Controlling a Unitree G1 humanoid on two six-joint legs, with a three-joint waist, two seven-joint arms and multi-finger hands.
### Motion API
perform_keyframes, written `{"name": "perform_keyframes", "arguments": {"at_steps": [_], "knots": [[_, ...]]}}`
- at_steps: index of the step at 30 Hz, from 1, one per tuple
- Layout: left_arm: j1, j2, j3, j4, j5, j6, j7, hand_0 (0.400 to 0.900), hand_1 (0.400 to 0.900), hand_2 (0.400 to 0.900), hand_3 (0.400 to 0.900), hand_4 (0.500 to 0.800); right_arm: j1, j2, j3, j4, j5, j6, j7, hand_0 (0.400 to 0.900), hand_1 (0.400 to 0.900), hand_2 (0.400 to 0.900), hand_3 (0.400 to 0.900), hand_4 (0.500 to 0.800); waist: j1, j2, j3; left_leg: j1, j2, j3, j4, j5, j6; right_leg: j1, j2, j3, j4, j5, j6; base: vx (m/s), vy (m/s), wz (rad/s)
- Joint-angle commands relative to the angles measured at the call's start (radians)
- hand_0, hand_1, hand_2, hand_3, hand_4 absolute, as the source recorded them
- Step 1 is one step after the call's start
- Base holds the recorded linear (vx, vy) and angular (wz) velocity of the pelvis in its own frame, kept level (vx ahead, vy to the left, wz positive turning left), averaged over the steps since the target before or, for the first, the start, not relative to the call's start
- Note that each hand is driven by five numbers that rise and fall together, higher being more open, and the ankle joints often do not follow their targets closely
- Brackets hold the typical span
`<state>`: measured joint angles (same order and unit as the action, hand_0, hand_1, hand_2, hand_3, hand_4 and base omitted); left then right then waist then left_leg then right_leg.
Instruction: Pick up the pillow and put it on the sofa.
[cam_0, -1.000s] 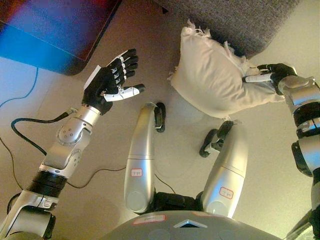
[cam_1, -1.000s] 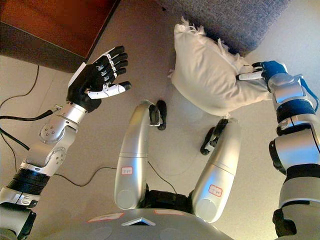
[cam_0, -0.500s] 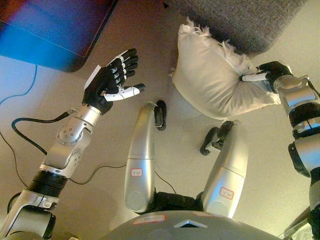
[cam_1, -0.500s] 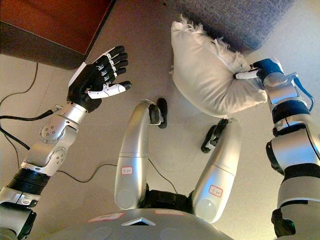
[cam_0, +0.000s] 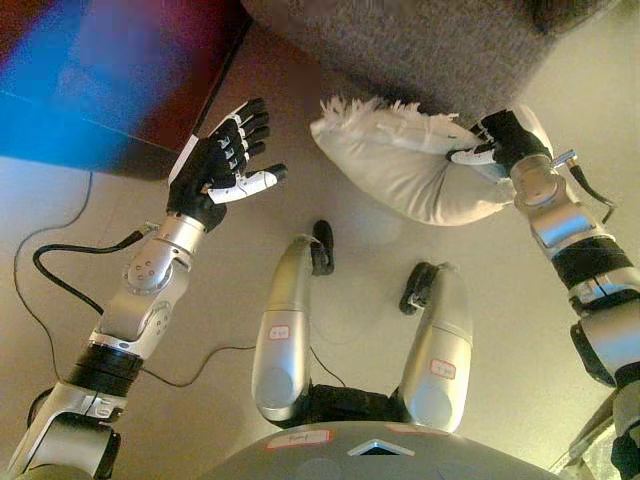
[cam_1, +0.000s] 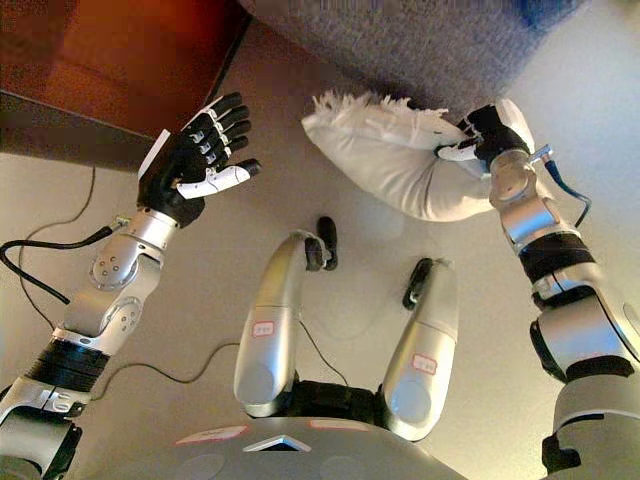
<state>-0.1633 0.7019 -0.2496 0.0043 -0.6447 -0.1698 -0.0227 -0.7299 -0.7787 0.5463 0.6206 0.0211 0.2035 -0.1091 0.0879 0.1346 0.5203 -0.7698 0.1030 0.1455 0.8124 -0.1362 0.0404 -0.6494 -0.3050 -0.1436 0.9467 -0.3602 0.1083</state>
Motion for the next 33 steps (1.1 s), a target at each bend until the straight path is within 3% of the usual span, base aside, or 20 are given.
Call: {"name": "perform_keyframes", "arguments": {"at_steps": [1,2,10,17,22,28,33], "knots": [[0.005,-0.013,0.039,-0.034,-0.054,-0.010,-0.001,0.900,0.900,0.900,0.900,0.800,-0.093,-0.114,-0.100,-0.201,-0.120,-0.136,-0.117,0.400,0.400,0.400,0.400,0.500,-0.006,-0.058,-0.048,0.212,-0.011,0.023,-0.145,-0.079,-0.023,0.096,0.027,-0.054,-0.235,0.187,-0.050,-0.01,0.040,-0.02],[0.010,-0.019,0.038,-0.033,-0.057,0.001,-0.004,0.900,0.900,0.900,0.900,0.800,-0.077,-0.123,-0.108,-0.226,-0.133,-0.138,-0.123,0.400,0.400,0.400,0.400,0.500,-0.007,-0.066,-0.058,0.229,-0.018,0.025,-0.193,-0.040,-0.015,0.117,0.029,-0.065,-0.297,0.227,-0.054,-0.01,0.035,-0.02],[0.064,-0.051,0.021,-0.008,-0.042,0.037,-0.036,0.900,0.900,0.900,0.900,0.800,0.077,-0.195,-0.187,-0.434,-0.282,-0.174,-0.155,0.400,0.400,0.400,0.400,0.500,-0.025,-0.131,-0.150,0.440,-0.049,0.036,-0.436,0.032,-0.030,0.351,0.055,-0.099,-0.635,0.342,-0.007,0.06,-0.001,-0.04],[0.153,-0.090,0.055,0.002,-0.017,0.088,-0.076,0.900,0.900,0.900,0.900,0.800,0.198,-0.273,-0.289,-0.600,-0.337,-0.203,-0.117,0.400,0.400,0.400,0.400,0.500,-0.029,-0.171,-0.282,0.619,-0.045,0.053,-0.623,0.075,-0.049,0.543,0.089,-0.123,-0.849,0.392,0.021,0.14,-0.015,-0.05],[0.202,-0.117,0.053,0.030,0.006,0.087,-0.108,0.900,0.900,0.900,0.900,0.800,0.209,-0.330,-0.314,-0.643,-0.354,-0.214,-0.079,0.400,0.400,0.400,0.400,0.500,-0.017,-0.185,-0.365,0.703,-0.045,0.059,-0.723,0.097,-0.056,0.617,0.111,-0.141,-0.914,0.405,0.026,0.12,0.010,-0.01],[0.224,-0.123,0.033,0.041,0.004,0.095,-0.138,0.900,0.900,0.900,0.900,0.800,0.117,-0.414,-0.258,-0.587,-0.346,-0.230,-0.027,0.400,0.400,0.400,0.400,0.500,0.003,-0.203,-0.426,0.763,-0.050,0.054,-0.802,0.122,-0.066,0.673,0.133,-0.169,-0.953,0.403,0.022,0.08,0.005,0.09],[0.259,-0.113,0.026,0.031,-0.011,0.105,-0.185,0.900,0.900,0.900,0.900,0.800,-0.076,-0.482,-0.099,-0.420,-0.312,-0.281,0.023,0.400,0.400,0.400,0.400,0.500,0.039,-0.223,-0.444,0.777,-0.052,0.032,-0.806,0.120,-0.072,0.704,0.141,-0.191,-0.963,0.395,0.016,0.10,0.009,0.17]]}}
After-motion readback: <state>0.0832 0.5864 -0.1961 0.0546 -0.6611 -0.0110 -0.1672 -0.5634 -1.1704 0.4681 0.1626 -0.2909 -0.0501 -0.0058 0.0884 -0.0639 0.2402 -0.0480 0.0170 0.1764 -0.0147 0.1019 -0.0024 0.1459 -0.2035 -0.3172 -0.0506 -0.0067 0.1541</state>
